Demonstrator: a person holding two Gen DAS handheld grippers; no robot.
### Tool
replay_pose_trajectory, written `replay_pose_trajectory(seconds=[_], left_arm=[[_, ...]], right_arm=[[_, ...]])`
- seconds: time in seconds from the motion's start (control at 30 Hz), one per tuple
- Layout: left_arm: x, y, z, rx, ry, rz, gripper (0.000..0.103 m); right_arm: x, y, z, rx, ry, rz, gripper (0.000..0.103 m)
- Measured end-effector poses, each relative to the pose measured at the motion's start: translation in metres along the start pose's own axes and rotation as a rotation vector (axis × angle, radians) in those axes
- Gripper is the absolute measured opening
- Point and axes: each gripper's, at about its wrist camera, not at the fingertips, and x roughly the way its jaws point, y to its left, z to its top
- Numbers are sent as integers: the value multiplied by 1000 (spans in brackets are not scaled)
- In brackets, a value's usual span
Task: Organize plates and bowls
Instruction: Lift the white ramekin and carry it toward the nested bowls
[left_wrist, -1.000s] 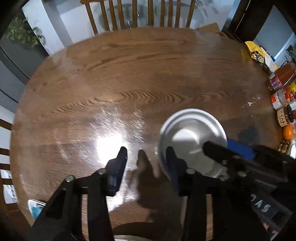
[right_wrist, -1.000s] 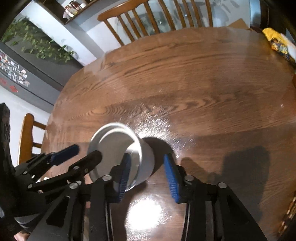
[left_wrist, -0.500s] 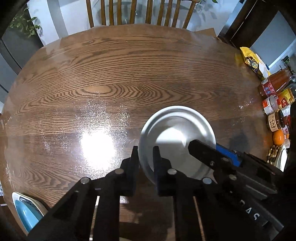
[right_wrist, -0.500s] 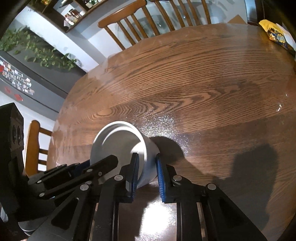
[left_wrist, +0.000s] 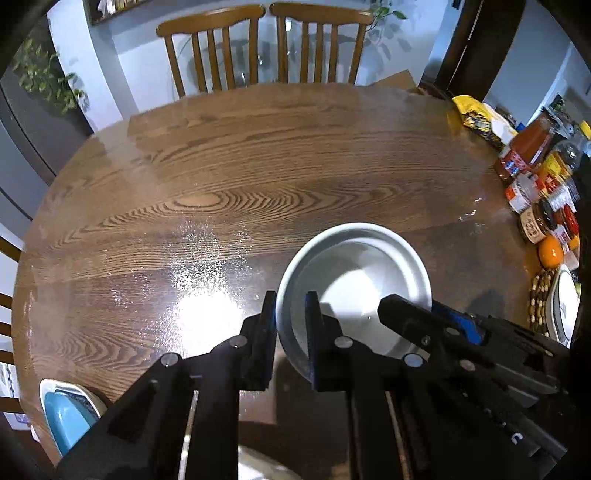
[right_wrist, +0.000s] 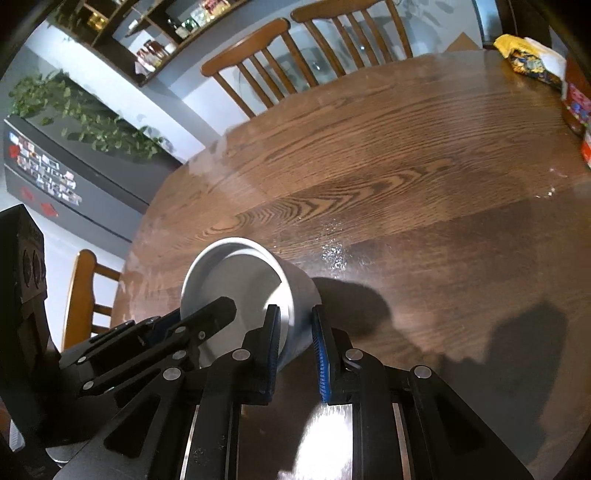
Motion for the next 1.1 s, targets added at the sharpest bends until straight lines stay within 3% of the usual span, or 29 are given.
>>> replay_pose_trajectory(seconds=[0.2, 0.6, 0.8, 1.1], left_arm=[[-25, -19, -29, 63, -50, -28, 10], [-63, -55, -121, 232, -52, -97, 10], [-76, -66, -145, 305, -51, -129, 10], [-93, -73, -164, 369, -73, -155, 10]], right_arm=[[-31, 1, -29, 15, -58, -16, 20], [-86, 0, -126, 111, -117, -89, 20], [-104, 0, -157, 165, -150, -122, 20], [-121, 6, -177, 210, -205, -144, 20]])
